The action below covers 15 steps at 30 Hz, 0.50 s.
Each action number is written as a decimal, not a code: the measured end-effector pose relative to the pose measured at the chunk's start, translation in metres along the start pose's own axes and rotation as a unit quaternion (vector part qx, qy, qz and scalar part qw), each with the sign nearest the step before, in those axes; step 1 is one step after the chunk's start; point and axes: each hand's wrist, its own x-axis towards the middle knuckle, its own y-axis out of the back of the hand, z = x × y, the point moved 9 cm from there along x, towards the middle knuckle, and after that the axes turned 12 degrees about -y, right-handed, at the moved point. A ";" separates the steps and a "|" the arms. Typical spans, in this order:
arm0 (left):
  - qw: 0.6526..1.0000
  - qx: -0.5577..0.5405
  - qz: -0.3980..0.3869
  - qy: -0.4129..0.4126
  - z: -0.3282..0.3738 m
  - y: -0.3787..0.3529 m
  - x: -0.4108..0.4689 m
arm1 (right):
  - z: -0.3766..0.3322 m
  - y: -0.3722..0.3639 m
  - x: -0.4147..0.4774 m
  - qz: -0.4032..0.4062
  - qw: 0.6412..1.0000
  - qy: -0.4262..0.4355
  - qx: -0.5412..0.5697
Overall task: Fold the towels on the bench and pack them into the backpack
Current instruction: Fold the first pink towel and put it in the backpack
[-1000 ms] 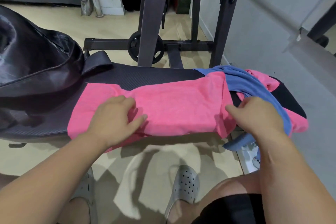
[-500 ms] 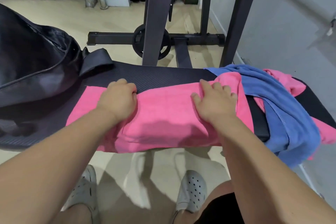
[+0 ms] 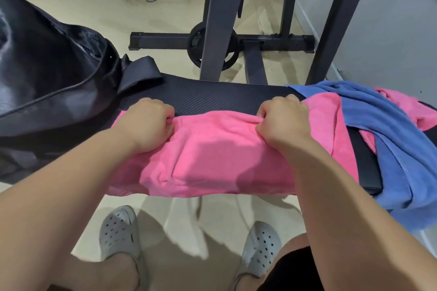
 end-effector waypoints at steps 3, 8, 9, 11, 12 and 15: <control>0.999 0.001 0.036 0.010 0.001 0.009 0.001 | 0.007 0.008 -0.004 0.025 0.998 -0.013 0.064; 0.988 -0.015 0.128 0.085 -0.010 0.027 0.009 | 0.021 0.013 -0.009 0.034 0.992 -0.025 0.120; 0.986 -0.034 0.131 0.095 -0.010 0.027 0.013 | 0.022 0.012 -0.009 0.032 0.992 -0.020 0.118; 0.983 -0.065 0.137 0.108 -0.010 0.027 0.022 | 0.021 0.010 -0.008 0.030 0.993 -0.011 0.114; 0.982 -0.066 0.139 0.109 -0.010 0.028 0.026 | 0.021 0.011 -0.006 0.031 0.993 -0.008 0.112; 0.980 -0.044 0.155 0.118 -0.014 0.037 0.039 | 0.019 0.021 0.010 0.057 0.992 0.000 0.112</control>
